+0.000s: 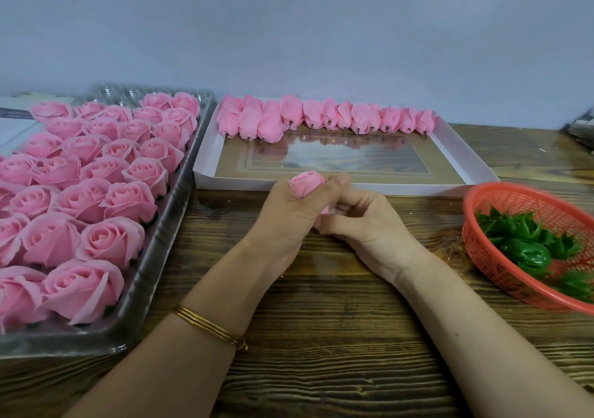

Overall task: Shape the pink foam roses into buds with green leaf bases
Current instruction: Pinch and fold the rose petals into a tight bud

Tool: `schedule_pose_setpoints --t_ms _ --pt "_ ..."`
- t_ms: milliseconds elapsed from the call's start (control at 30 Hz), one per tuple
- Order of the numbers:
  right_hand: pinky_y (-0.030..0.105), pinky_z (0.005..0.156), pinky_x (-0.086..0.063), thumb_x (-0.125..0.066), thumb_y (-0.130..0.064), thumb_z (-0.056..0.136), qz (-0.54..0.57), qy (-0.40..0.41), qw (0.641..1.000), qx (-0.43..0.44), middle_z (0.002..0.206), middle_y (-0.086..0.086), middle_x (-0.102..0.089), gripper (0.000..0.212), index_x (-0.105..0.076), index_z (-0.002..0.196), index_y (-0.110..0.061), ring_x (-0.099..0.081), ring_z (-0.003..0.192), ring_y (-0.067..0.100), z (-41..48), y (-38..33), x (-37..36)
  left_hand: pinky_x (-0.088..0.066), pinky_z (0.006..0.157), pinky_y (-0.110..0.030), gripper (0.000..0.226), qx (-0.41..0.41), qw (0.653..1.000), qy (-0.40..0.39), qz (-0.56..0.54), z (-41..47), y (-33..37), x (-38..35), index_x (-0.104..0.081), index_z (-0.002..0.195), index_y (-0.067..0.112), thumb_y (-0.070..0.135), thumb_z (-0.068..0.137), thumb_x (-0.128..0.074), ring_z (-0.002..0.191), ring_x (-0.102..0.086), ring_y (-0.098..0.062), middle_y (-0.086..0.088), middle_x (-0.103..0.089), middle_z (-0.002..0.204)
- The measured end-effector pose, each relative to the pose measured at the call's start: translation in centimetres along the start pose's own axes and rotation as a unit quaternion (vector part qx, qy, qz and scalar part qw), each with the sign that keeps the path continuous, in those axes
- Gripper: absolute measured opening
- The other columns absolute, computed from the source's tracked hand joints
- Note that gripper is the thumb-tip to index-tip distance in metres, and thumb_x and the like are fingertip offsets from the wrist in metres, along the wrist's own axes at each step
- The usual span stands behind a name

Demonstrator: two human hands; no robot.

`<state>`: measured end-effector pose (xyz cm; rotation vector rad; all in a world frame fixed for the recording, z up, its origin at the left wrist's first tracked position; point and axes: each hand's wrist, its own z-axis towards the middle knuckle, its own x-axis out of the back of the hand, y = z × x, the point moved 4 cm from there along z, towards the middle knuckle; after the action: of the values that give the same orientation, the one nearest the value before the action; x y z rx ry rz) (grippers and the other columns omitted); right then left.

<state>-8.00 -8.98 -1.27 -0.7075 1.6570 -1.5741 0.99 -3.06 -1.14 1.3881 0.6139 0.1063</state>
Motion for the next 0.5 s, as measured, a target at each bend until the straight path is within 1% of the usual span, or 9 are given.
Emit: schedule_pose_setpoints --t_ms 100,133,200,233,300,367,400,467,500 --pt "0.047 0.095 -0.046 -0.074 0.013 0.073 -0.056 0.019 0.998 0.017 0.089 0.022 -0.062 0.030 -0.064 0.101 0.012 -0.056 0.088 0.029 0.11 0.15 -0.04 -0.056 0.072 -0.029 0.027 -0.004 0.999 0.048 0.005 0.03 -0.16 0.01 -0.066 0.094 -0.008 0.019 0.087 -0.068 0.076 -0.061 -0.026 -0.019 -0.060 0.082" --pt "0.047 0.093 -0.047 -0.075 0.013 0.072 -0.079 0.024 0.996 0.024 0.087 0.021 -0.062 0.035 -0.064 0.104 0.009 -0.056 0.086 0.028 0.16 0.14 -0.16 -0.055 0.070 -0.028 0.023 -0.004 0.998 0.059 0.012 0.06 -0.24 0.04 -0.066 0.092 -0.007 0.016 0.090 -0.066 0.076 -0.058 -0.026 -0.019 -0.058 0.081" --pt "0.041 0.085 -0.050 -0.077 0.013 0.070 -0.116 0.041 0.991 0.049 0.082 0.014 -0.062 0.043 -0.068 0.107 -0.006 -0.056 0.080 0.024 0.15 -0.07 -0.37 -0.053 0.069 -0.028 0.019 -0.006 0.998 0.063 0.025 0.02 -0.35 0.04 -0.066 0.091 -0.005 0.014 0.091 -0.065 0.077 -0.054 -0.026 -0.019 -0.055 0.081" --pt "0.037 0.081 -0.049 -0.077 0.013 0.070 -0.121 0.048 0.990 0.061 0.080 0.011 -0.062 0.046 -0.069 0.106 -0.014 -0.056 0.078 0.021 0.14 -0.17 -0.38 -0.053 0.070 -0.028 0.019 -0.009 0.998 0.059 0.031 -0.02 -0.34 -0.03 -0.066 0.093 -0.005 0.014 0.091 -0.065 0.078 -0.054 -0.026 -0.019 -0.055 0.082" --pt "0.034 0.079 -0.047 -0.077 0.012 0.070 -0.107 0.049 0.991 0.070 0.077 0.008 -0.063 0.048 -0.070 0.104 -0.021 -0.056 0.077 0.020 0.11 -0.23 -0.25 -0.054 0.071 -0.027 0.017 -0.013 0.998 0.039 0.038 -0.13 -0.25 -0.16 -0.066 0.094 -0.004 0.012 0.091 -0.065 0.079 -0.056 -0.026 -0.019 -0.056 0.084" --pt "0.036 0.083 -0.048 -0.079 0.009 0.069 -0.081 0.036 0.994 0.064 0.078 0.008 -0.064 0.043 -0.072 0.100 -0.019 -0.057 0.079 0.022 0.05 -0.21 -0.05 -0.053 0.071 -0.026 0.013 -0.019 0.999 0.020 0.042 -0.22 -0.01 -0.13 -0.066 0.091 -0.001 0.012 0.091 -0.064 0.079 -0.059 -0.023 -0.019 -0.056 0.084" --pt "0.039 0.087 -0.049 -0.078 0.006 0.067 -0.065 0.027 0.996 0.056 0.081 0.012 -0.066 0.038 -0.073 0.097 -0.016 -0.059 0.082 0.024 0.04 -0.19 0.01 -0.053 0.072 -0.026 0.012 -0.020 0.999 0.010 0.045 -0.24 0.11 -0.11 -0.066 0.090 0.000 0.012 0.092 -0.064 0.078 -0.060 -0.020 -0.018 -0.056 0.082" --pt "0.044 0.095 -0.050 -0.077 0.001 0.065 -0.037 0.007 0.999 0.036 0.091 0.024 -0.068 0.031 -0.073 0.096 -0.003 -0.061 0.090 0.029 0.05 -0.03 0.12 -0.053 0.074 -0.025 0.011 -0.014 0.999 -0.011 0.041 -0.33 0.33 -0.21 -0.068 0.087 0.004 0.012 0.092 -0.063 0.079 -0.063 -0.015 -0.016 -0.059 0.082" --pt "0.046 0.098 -0.049 -0.078 0.000 0.065 -0.025 0.000 0.999 0.027 0.097 0.031 -0.068 0.032 -0.071 0.096 0.003 -0.062 0.093 0.032 0.07 0.10 0.19 -0.055 0.077 -0.026 0.010 -0.009 0.999 -0.018 0.036 -0.38 0.39 -0.32 -0.070 0.087 0.006 0.011 0.092 -0.063 0.081 -0.063 -0.014 -0.012 -0.062 0.082"
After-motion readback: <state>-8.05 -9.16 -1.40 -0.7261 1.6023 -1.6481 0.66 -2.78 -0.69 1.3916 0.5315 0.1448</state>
